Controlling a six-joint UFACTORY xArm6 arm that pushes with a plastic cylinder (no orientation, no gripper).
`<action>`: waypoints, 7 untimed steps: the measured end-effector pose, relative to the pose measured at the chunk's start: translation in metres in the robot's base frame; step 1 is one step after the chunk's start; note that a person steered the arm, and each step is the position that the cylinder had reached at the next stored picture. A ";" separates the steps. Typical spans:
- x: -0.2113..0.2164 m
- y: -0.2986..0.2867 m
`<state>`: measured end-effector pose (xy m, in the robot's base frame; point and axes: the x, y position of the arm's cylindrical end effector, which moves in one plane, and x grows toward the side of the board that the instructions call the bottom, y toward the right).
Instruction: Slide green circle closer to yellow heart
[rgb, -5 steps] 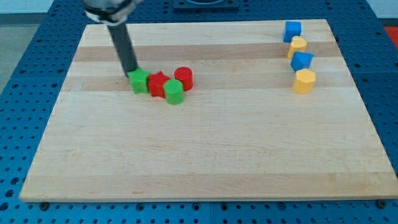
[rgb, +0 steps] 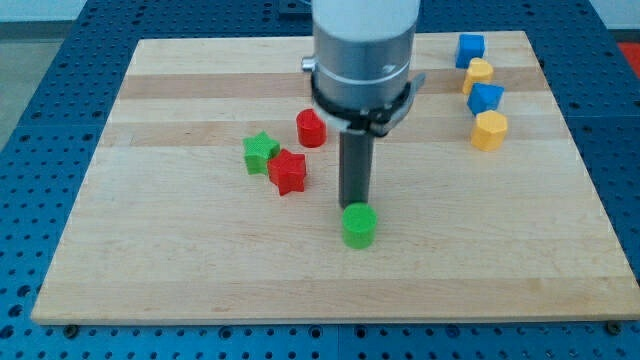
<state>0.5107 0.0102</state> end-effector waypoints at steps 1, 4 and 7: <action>0.007 -0.038; 0.040 -0.018; 0.027 0.101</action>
<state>0.5379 0.1115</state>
